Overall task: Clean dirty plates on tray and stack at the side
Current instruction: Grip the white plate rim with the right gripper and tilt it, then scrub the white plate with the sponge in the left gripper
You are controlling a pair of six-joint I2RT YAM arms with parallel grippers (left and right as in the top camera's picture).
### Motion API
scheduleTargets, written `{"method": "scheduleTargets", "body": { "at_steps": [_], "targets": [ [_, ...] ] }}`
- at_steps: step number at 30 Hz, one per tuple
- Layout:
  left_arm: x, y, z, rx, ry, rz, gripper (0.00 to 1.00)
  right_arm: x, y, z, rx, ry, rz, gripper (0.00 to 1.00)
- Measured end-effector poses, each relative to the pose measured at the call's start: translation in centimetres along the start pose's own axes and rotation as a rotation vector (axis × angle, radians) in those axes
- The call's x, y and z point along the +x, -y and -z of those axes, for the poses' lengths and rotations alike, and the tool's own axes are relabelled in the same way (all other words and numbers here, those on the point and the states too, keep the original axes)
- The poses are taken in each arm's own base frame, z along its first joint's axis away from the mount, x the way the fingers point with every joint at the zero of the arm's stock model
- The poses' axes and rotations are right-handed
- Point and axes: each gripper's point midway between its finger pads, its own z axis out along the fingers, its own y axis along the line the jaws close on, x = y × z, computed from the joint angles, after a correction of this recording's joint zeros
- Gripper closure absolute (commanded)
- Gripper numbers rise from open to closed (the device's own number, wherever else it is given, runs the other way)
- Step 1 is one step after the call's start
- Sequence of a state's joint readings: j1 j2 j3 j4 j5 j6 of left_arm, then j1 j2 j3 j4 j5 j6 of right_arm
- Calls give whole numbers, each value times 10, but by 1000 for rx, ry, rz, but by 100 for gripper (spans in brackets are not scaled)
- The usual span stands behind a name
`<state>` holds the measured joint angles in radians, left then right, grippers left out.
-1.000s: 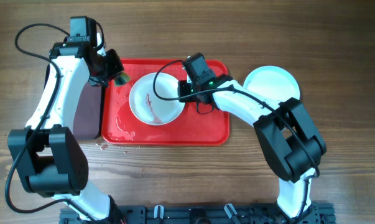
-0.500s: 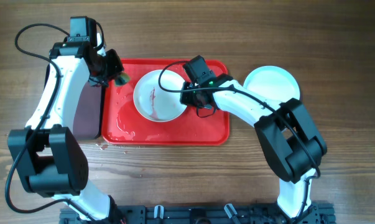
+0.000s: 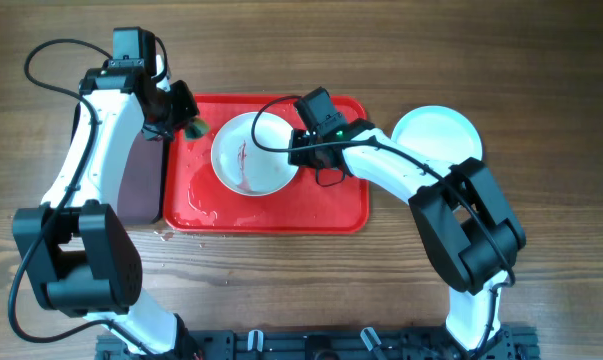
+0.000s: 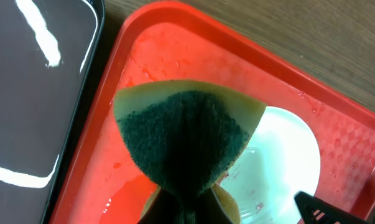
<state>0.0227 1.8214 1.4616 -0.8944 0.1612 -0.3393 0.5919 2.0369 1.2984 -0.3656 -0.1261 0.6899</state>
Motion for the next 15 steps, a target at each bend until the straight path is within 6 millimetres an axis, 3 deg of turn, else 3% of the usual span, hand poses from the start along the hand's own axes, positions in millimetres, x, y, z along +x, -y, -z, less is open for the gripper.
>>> {"method": "scheduleTargets", "body": {
  "at_steps": [8, 15],
  "targets": [
    [23, -8, -14, -10, -69, -29, 96, 0, -4, 0, -19, -1, 38, 96],
    [49, 16, -23, 53, -132, -229, 96, 2, -12, -3, -67, -18, 72, 96]
  ]
}}
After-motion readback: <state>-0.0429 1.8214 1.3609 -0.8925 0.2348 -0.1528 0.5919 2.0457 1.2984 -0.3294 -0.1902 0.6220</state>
